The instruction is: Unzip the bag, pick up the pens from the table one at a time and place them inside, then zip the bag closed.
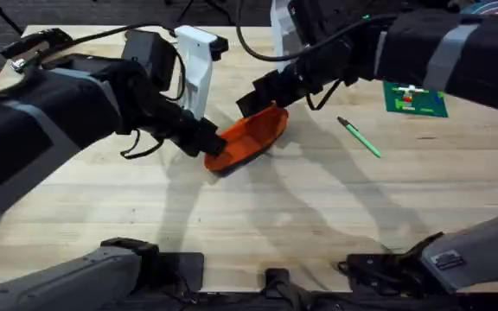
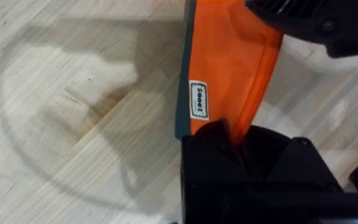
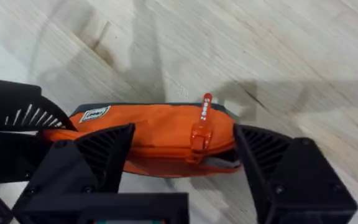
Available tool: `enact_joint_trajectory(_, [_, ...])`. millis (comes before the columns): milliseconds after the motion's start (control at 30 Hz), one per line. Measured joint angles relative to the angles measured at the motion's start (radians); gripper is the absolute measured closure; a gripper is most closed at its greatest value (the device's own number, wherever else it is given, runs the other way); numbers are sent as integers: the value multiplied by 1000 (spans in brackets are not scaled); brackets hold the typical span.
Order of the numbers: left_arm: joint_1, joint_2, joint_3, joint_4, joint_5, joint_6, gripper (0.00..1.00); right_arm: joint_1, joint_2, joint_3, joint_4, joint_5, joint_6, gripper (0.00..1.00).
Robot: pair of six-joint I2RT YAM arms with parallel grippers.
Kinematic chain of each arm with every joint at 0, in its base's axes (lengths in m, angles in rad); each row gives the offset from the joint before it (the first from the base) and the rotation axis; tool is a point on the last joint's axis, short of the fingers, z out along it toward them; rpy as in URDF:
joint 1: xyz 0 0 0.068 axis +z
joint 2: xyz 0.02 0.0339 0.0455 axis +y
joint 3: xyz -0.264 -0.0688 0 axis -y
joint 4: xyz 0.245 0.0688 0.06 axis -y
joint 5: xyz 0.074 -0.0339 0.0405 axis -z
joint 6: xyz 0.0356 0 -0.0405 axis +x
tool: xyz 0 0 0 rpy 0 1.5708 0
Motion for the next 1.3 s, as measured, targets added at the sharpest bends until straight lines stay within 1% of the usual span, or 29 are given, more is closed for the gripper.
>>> enact_joint_trajectory(100, [0, 0, 0, 0, 0, 0, 958, 0, 0, 0, 0, 0, 0, 68])
enact_joint_trajectory(267, [0, 0, 0, 0, 0, 0, 958, 0, 0, 0, -10, 0, 0, 155])
enact_joint_trajectory(433, [0, 0, 0, -1, 0, 0, 958, 0, 0, 0, -37, 3, 0, 215])
enact_joint_trajectory(600, [0, 0, 0, -2, 0, 0, 958, -1, 0, 0, -38, 11, 0, 369])
enact_joint_trajectory(833, [0, 0, 0, -3, 0, 0, 957, -3, 0, 0, -38, 28, 0, 643])
enact_joint_trajectory(933, [0, 0, 0, -3, 0, 0, 957, -3, 0, 0, -39, 30, -1, 721])
enact_joint_trajectory(1067, [0, 0, 0, -3, 0, 0, 958, -6, 0, 0, -38, 34, -1, 859])
enact_joint_trajectory(1133, [0, 0, 0, -3, 0, 0, 958, -7, 0, 0, -38, 34, 0, 954])
enact_joint_trajectory(1300, [0, 0, 0, -4, 0, 0, 958, -7, 0, 1, -38, 33, 0, 968])
